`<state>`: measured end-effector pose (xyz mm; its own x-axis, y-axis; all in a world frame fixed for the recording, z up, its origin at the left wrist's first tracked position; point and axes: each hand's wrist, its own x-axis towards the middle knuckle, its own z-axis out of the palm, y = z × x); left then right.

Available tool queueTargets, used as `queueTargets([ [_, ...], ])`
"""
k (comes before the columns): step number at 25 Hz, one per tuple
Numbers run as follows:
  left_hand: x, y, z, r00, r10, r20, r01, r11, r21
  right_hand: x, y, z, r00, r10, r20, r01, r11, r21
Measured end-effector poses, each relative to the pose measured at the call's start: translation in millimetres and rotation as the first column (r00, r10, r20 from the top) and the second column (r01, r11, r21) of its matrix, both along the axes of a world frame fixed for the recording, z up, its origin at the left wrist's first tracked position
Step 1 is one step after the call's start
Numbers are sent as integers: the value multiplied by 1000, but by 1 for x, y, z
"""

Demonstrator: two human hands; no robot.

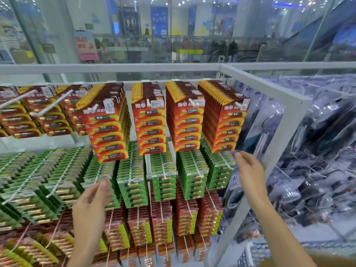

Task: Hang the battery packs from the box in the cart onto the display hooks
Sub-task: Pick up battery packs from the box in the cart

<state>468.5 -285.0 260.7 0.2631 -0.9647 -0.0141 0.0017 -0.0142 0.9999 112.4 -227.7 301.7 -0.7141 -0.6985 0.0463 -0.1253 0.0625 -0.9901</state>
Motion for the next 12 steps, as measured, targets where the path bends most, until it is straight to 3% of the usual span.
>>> queueTargets([
  [3,-26,22,-27,993,-113,-18,114,990,80,11,36,-25,999,35,28,-37,997,71],
  [6,-63,44,-57,964,-260,-47,264,947,183,12,79,-69,993,-44,108,26,987,160],
  [12,-154,105,-122,816,-569,-104,566,747,349,-4,189,-146,934,-291,208,211,918,336],
])
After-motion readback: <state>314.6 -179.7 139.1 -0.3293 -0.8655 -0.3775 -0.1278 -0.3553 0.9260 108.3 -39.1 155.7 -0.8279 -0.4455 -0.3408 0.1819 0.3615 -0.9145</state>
